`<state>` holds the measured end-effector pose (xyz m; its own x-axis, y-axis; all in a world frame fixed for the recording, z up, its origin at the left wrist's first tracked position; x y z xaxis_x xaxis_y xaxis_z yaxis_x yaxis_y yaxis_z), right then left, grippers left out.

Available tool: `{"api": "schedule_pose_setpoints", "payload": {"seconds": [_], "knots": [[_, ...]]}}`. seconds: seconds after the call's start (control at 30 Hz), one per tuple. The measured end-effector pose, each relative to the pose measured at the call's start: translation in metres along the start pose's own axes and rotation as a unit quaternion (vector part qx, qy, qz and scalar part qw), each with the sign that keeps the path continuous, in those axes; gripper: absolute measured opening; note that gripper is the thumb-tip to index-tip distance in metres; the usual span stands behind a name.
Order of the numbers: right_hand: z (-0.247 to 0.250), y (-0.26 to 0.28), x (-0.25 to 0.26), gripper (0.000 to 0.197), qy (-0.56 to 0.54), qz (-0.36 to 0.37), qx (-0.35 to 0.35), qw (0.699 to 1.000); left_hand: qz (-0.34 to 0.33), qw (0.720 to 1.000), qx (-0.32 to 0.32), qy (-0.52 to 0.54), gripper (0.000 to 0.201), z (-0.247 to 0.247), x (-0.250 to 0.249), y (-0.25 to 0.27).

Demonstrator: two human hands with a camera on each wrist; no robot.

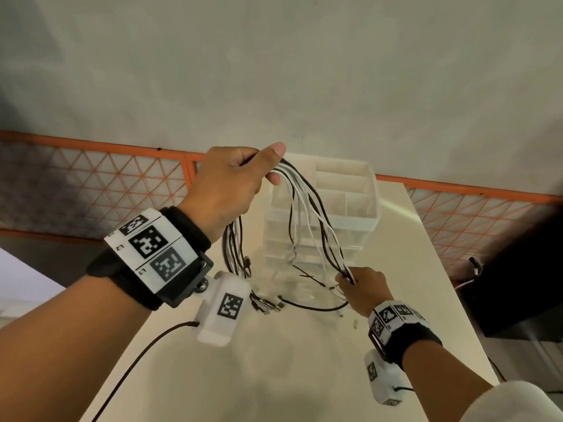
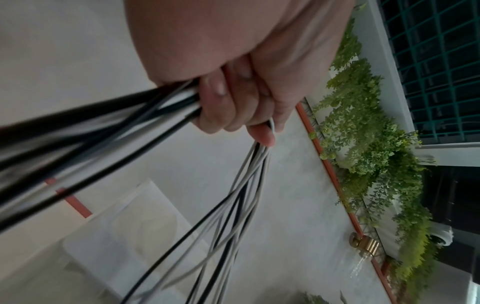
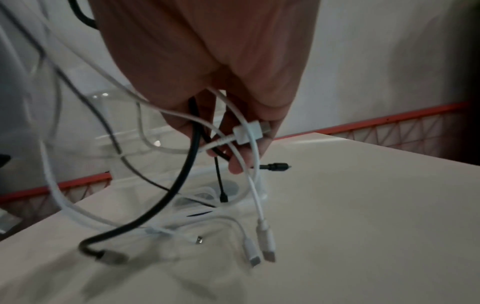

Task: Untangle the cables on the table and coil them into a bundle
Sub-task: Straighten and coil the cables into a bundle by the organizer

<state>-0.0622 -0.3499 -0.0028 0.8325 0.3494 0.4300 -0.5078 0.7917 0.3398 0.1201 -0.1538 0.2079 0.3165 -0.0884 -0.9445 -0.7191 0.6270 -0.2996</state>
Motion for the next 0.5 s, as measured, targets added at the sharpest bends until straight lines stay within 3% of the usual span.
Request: {"api": "schedule_pose_setpoints", "payload": {"seconds": [0.07, 0.13, 0.23, 0.33, 0.4, 0.5], "knots": [[0.007, -0.002, -0.009, 0.024, -0.019, -0.040, -0.013, 0.999, 0.001, 1.000, -0.001, 0.007, 0.043, -0.001, -0.002, -0.001], [0.013, -0.003, -0.019, 0.047, -0.057, -0.098, -0.011, 0.993, 0.004, 1.000, -0.014, 0.027, 0.045, -0.001, -0.004, -0.003], [0.020, -0.002, -0.028, 0.052, -0.103, -0.148, 0.000, 0.984, -0.009, 0.999, -0.018, 0.043, 0.044, -0.004, -0.007, -0.003], [0.019, -0.002, -0.029, 0.059, 0.068, -0.134, 0.017, 0.988, -0.019, 0.999, -0.012, 0.049, 0.045, -0.011, -0.010, -0.001], [0.017, -0.004, -0.030, 0.052, 0.114, -0.121, 0.005, 0.986, -0.018, 0.998, -0.014, 0.053, 0.048, -0.012, -0.014, -0.002], [0.018, -0.005, -0.038, 0.039, -0.022, -0.138, 0.002, 0.990, -0.013, 0.998, -0.013, 0.055, 0.047, -0.008, -0.018, -0.004]]}}
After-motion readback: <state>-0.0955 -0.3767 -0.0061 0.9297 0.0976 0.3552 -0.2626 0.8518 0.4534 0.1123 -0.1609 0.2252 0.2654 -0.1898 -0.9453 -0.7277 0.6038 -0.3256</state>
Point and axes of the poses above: each hand's wrist, its own y-axis away from the middle knuckle, its own z-axis out of the back of the hand, x = y × z, the point moved 6 cm from there along -y, towards the middle knuckle, and after that the axes turned 7 degrees about -z, right-handed, at the moved point
